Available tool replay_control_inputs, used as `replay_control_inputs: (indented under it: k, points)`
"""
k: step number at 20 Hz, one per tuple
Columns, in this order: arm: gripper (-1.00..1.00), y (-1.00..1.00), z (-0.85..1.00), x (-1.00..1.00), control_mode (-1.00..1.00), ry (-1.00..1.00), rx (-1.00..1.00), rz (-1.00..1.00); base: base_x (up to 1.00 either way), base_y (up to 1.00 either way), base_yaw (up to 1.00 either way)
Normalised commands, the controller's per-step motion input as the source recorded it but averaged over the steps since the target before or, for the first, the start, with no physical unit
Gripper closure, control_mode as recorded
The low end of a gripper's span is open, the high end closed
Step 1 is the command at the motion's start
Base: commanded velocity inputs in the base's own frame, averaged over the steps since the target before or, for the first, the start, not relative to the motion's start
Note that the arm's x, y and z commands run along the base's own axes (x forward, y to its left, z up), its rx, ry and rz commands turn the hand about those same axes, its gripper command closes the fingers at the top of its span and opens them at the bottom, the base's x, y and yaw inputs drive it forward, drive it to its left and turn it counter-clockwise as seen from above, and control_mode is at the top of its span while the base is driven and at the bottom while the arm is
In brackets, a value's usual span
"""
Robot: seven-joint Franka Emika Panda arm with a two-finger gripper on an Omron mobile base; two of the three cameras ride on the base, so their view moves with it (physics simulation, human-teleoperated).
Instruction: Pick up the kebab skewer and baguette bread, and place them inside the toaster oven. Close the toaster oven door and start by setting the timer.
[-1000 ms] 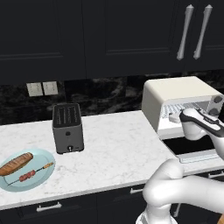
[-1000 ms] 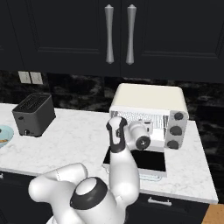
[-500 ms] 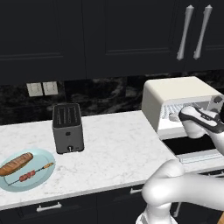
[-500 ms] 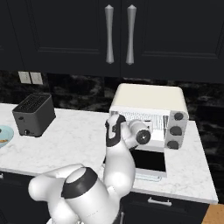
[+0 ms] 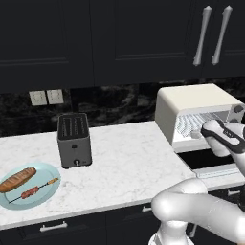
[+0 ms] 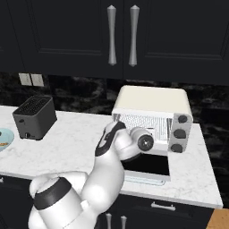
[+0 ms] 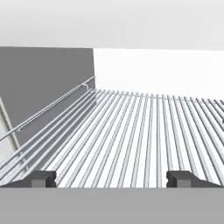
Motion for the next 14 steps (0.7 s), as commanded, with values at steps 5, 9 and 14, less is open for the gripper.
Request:
replay_control_inputs:
  k: [5,9,14]
  points:
    - [-1.00,0.00,-0.31,-0.73,-1.00,0.21,0.00,-0.01,0.00,0.00,0.00]
    - [-1.00,0.00,-0.34,-0.77,-1.00,0.24,0.00,-0.01,0.00,0.00,0.00]
    - [-1.00,0.00,-0.21,-0.67,-1.00,0.27,0.00,-0.01,0.00,0.00,0.00]
